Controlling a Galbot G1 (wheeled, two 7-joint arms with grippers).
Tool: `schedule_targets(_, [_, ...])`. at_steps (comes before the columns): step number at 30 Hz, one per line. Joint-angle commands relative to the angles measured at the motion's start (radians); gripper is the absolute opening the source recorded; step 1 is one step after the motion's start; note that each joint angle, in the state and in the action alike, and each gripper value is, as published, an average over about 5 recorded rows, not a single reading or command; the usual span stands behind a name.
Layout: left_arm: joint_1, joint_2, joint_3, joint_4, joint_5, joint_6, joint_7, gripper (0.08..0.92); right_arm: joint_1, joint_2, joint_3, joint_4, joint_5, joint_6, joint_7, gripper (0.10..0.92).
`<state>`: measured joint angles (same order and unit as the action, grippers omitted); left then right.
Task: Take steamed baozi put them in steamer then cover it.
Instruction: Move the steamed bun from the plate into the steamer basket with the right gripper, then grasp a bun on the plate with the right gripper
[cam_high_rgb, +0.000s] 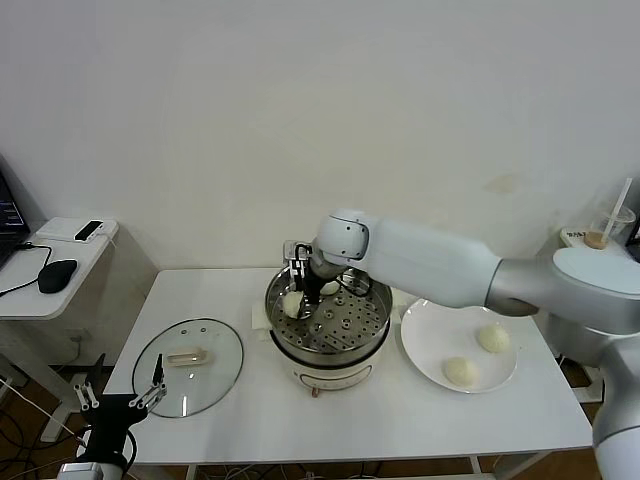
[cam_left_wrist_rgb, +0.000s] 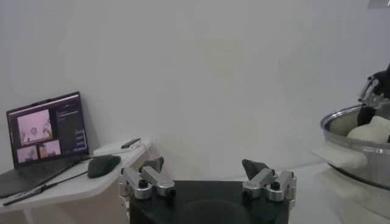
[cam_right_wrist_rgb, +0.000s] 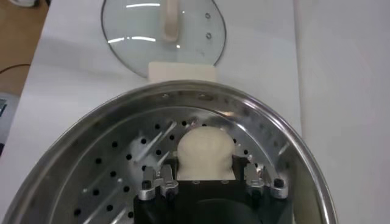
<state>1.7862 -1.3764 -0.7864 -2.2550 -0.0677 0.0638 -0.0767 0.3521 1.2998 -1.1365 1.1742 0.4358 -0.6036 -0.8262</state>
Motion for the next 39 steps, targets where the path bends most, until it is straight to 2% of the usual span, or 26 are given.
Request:
schedule_targets(1, [-0.001, 0.001, 0.0, 0.002, -0.001, 0.0, 0.0, 0.823, -0.015, 0.034, 0.004, -0.054, -0.02, -0.001, -0.001, 0.587])
schedule_targets(8, [-0.002, 0.004, -0.002, 0.002, -0.003, 0.001, 0.0, 0.823, 0.046, -0.032, 0.002, 0.017, -0.054, 0.052, -0.129, 0.773])
schedule_targets(11, [-0.001, 0.005, -0.004, 0.001, -0.005, 0.001, 0.0, 0.823, 0.108, -0.101, 0.0, 0.075, -0.075, 0.103, -0.219, 0.814])
schedule_targets(24, [-0.001, 0.018, 0.003, -0.003, -0.006, 0.002, 0.001, 0.823, 0.304, -0.561, -0.035, 0.372, -0.142, 0.264, -0.38, 0.823])
schedule_targets(32, [-0.002, 0.029, 0.014, -0.001, -0.004, 0.002, 0.001, 0.823, 0.168, -0.852, 0.004, 0.503, -0.304, 0.31, -0.386, 0.823])
schedule_targets(39, [-0.004, 0.029, 0.035, 0.006, 0.006, 0.002, 0.001, 0.823, -0.072, -0.957, 0.167, 0.536, -0.42, 0.33, -0.352, 0.823])
